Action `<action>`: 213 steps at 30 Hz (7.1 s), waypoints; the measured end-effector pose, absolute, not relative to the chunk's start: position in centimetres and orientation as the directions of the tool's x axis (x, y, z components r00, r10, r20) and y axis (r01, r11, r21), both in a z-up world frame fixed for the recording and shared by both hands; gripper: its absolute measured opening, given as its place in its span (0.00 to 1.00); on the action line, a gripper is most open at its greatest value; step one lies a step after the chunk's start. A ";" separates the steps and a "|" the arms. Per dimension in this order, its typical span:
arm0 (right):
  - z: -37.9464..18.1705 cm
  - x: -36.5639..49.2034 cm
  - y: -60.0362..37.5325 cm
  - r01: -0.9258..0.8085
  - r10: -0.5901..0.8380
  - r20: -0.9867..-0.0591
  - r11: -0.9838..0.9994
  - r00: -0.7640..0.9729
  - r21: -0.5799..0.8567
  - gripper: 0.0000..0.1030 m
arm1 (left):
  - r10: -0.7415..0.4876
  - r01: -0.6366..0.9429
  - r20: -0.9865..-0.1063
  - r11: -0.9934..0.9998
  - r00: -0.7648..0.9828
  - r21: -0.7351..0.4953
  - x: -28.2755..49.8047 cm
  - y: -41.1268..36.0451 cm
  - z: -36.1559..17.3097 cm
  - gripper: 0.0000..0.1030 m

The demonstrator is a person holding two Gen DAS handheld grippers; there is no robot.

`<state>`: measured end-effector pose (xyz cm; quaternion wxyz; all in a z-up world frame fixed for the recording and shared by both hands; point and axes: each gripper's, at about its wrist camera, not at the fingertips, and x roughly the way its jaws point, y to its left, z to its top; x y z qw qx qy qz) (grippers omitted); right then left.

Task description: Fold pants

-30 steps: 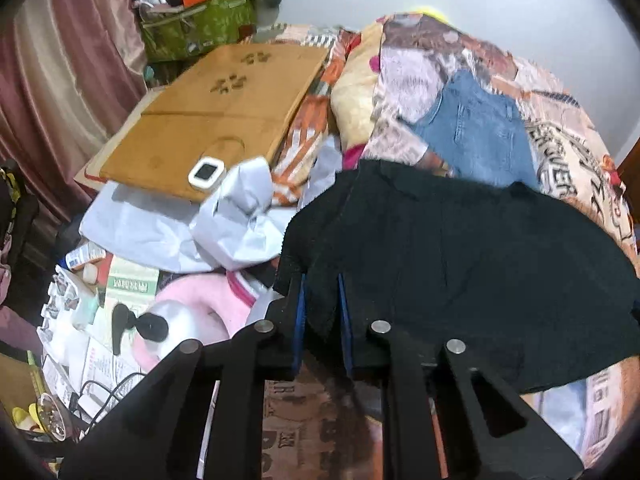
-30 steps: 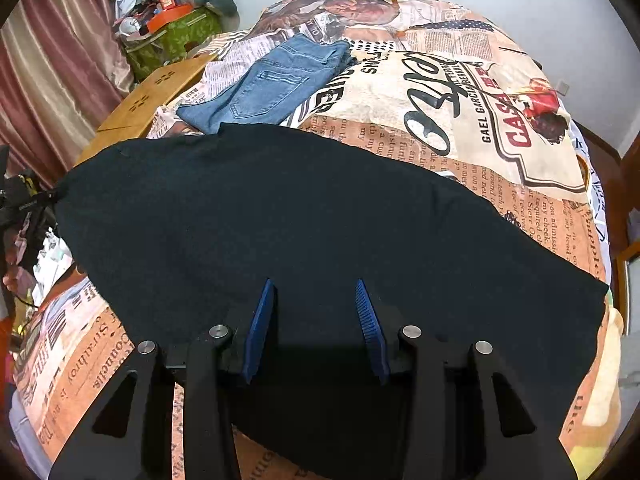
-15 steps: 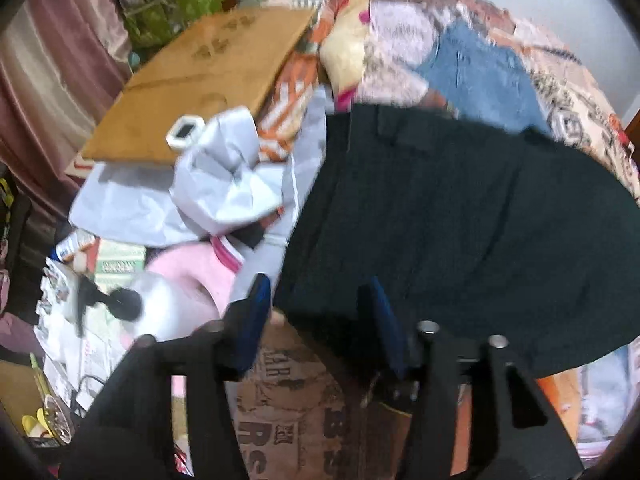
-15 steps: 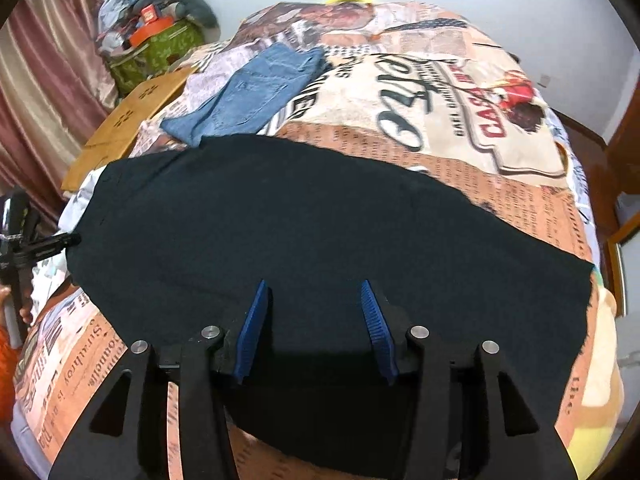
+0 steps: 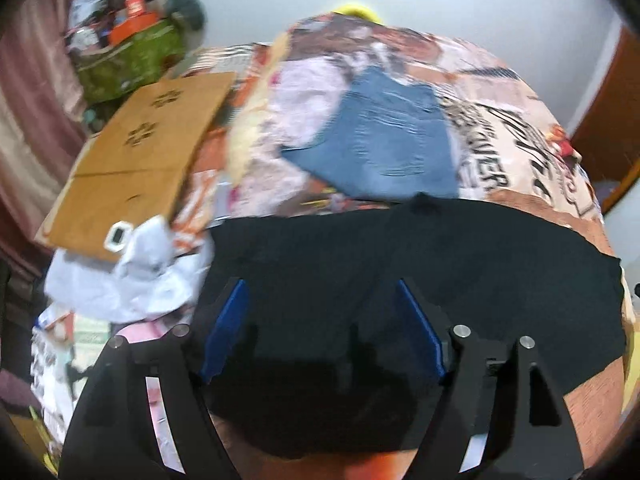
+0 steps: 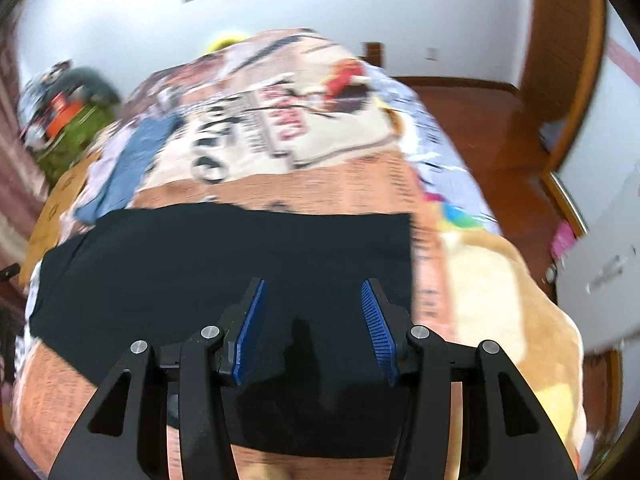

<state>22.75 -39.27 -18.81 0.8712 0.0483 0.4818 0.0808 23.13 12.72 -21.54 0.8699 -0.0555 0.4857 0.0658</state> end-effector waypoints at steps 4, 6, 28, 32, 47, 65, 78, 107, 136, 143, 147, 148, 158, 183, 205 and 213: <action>-20.1 23.2 -41.8 -0.054 0.175 -0.847 0.984 0.502 0.171 0.44 | 0.024 -0.082 -0.872 0.996 0.489 -0.019 25.9 8.4 -22.6 0.74; -21.0 23.4 -42.7 -0.038 0.178 -0.855 0.982 0.488 0.183 0.44 | 0.009 -0.037 -0.882 0.999 0.470 -0.010 26.9 6.3 -23.4 0.74; -23.9 25.5 -42.3 -0.023 0.093 -0.845 0.995 0.527 0.095 0.06 | -0.016 0.029 -0.918 1.000 0.397 -0.005 28.2 1.7 -27.3 0.81; -22.0 25.8 -42.4 -0.023 0.067 -0.808 0.998 0.586 0.066 0.05 | 0.000 0.036 -0.914 0.999 0.405 0.016 28.1 1.4 -27.2 0.81; -22.6 27.5 -41.2 -0.048 0.007 -0.848 0.999 0.530 -0.022 0.08 | 0.023 0.048 -0.907 0.998 0.420 0.048 27.8 1.1 -26.7 0.81; -18.2 17.4 -41.0 -0.004 0.255 -0.792 0.953 0.554 0.304 0.61 | -0.067 0.232 -0.870 0.971 0.488 0.055 25.8 -5.0 -22.5 0.81; -25.3 17.2 -42.4 0.180 0.402 -0.796 0.833 0.453 0.523 0.61 | -0.110 0.398 -0.903 0.915 0.415 0.071 26.9 -12.0 -24.4 0.83; -17.6 21.1 -43.1 0.026 0.362 -0.655 0.864 0.663 0.503 0.06 | -0.123 0.395 -0.849 0.913 0.514 0.107 28.1 -13.8 -20.9 0.89; -12.8 26.5 -15.0 -0.501 0.586 -0.710 0.783 0.390 0.370 0.05 | 0.014 -0.020 -0.756 1.000 0.654 0.001 21.9 8.5 -17.1 0.92; -18.9 23.1 -9.1 -0.594 0.533 -0.820 0.735 0.206 0.329 0.06 | 0.035 -0.052 -0.780 0.999 0.625 0.004 21.0 9.9 -18.6 0.92; -20.7 21.8 -7.9 -0.648 0.476 -0.867 0.709 0.150 0.277 0.11 | 0.030 -0.057 -0.786 0.998 0.617 -0.007 21.0 10.0 -18.9 0.92; -20.7 21.7 -7.8 -0.655 0.472 -0.869 0.705 0.146 0.273 0.13 | 0.028 -0.058 -0.788 0.998 0.615 -0.010 21.1 9.9 -19.0 0.92; -16.9 20.7 -10.7 -0.706 0.542 -0.825 0.647 0.161 0.287 0.47 | 0.012 -0.027 -0.782 1.000 0.623 -0.006 22.7 7.6 -17.7 0.92; -20.9 28.3 -18.9 -0.564 0.411 -0.863 0.803 0.293 0.190 0.67 | -0.016 0.141 -0.905 0.989 0.426 0.049 32.8 -2.3 -25.8 0.97; -20.9 23.9 -22.4 -0.506 0.346 -0.874 0.851 0.341 0.139 0.82 | 0.036 0.079 -0.878 0.993 0.477 0.084 26.4 1.2 -25.3 0.99; -18.6 22.9 -21.6 -0.529 0.328 -0.862 0.844 0.385 0.085 0.82 | 0.096 0.018 -0.858 0.992 0.504 0.121 23.7 3.7 -23.4 0.99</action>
